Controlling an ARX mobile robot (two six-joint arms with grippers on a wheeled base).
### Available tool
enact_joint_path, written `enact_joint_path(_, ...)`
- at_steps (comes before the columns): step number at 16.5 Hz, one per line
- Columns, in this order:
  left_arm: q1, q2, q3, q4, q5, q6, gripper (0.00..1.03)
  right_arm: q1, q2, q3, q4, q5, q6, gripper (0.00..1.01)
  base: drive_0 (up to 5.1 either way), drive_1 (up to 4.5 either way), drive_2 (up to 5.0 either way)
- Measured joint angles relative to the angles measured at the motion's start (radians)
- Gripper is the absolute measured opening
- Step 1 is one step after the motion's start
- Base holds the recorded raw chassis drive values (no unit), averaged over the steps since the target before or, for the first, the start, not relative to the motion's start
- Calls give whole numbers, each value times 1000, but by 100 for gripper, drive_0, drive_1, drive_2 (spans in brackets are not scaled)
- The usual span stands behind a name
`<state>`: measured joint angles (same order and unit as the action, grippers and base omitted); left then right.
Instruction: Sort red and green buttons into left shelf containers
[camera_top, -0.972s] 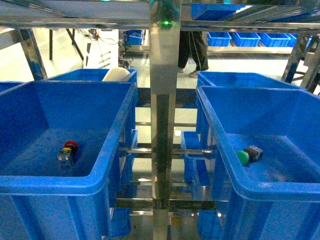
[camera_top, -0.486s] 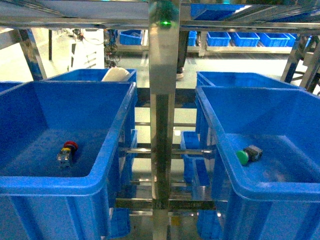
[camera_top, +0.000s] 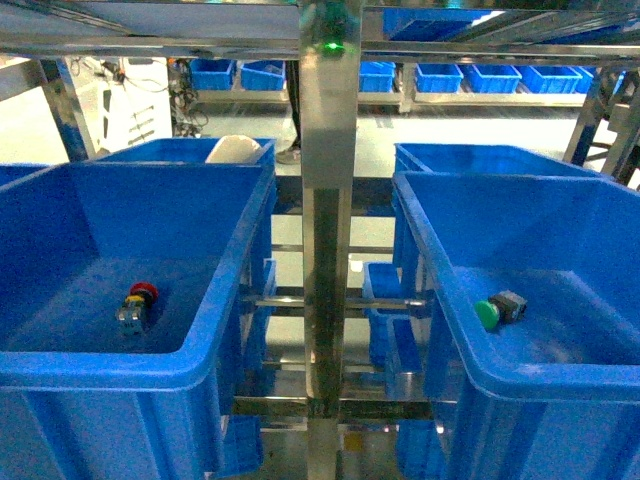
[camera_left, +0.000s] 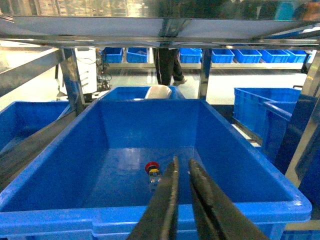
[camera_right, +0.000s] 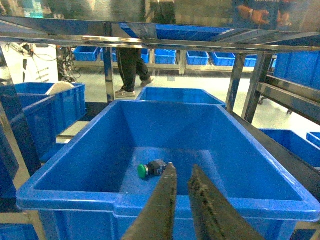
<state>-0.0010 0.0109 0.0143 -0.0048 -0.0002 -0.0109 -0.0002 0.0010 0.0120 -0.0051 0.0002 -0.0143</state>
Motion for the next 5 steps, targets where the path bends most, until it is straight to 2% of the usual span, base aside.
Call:
enact_joint_path(1,0,0,0,0,0,0,23,0,0,0,0,0,0,18,0,0,0)
enact_joint_path(2,0,0,0,0,0,0,48,0,0,0,0,0,0,42,0,0,0)
enact_joint_path(4,0,0,0,0,0,1,98,0,0,0,0,0,3,99,0,0,0)
enact_joint_path(5,0,0,0,0,0,1,98,0,0,0,0,0,3,98,0,0,0)
